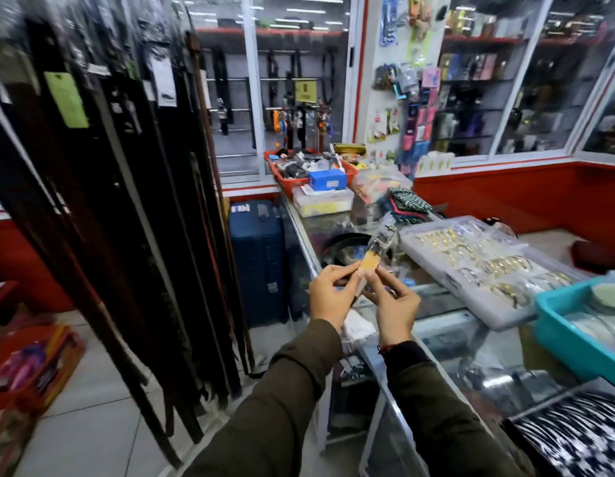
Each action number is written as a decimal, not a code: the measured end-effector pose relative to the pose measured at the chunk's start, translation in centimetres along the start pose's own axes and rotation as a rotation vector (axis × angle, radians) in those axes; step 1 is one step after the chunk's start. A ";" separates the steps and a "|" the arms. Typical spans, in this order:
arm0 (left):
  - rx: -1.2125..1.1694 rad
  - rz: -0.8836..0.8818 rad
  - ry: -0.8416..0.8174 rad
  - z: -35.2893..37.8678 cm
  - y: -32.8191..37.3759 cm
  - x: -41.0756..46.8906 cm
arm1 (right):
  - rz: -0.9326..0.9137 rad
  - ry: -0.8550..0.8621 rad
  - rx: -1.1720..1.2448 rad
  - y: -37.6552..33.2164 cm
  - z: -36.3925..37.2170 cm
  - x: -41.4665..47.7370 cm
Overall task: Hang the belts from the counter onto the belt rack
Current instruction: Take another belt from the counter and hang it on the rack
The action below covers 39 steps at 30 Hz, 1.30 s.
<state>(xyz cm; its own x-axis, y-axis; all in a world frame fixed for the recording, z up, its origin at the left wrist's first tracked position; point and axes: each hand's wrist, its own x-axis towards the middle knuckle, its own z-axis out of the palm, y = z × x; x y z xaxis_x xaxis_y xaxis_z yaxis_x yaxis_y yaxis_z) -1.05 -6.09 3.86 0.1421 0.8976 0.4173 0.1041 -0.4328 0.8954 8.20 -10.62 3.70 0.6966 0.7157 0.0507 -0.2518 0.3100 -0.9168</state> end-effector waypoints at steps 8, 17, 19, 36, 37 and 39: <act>0.001 0.016 0.299 -7.8 1.6 0.9 | -0.160 -0.287 -0.086 -0.3 7.7 -2.0; -0.145 -0.005 0.421 -17.5 5.2 3.2 | -0.211 -0.617 -0.015 -3.0 17.4 -5.2; -0.144 0.020 0.470 -19.6 5.9 3.6 | -0.234 -0.664 0.010 -3.8 19.6 -6.0; -0.133 0.294 0.743 -38.4 20.8 7.7 | -0.272 -1.097 0.254 -15.9 39.4 -14.5; -0.134 0.280 0.743 -39.3 21.5 7.9 | -0.277 -1.100 0.246 -16.4 40.1 -14.9; -0.140 0.243 0.731 -40.6 22.6 8.1 | -0.279 -1.101 0.227 -17.2 41.2 -15.5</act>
<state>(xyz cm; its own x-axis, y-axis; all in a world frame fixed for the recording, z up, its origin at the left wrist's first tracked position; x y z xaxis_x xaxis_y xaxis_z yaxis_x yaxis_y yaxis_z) -37.50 -5.23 33.71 -0.5447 0.6274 0.5565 0.0210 -0.6532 0.7569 -25.97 -1.23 34.99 -0.1868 0.7279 0.6597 -0.3740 0.5683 -0.7329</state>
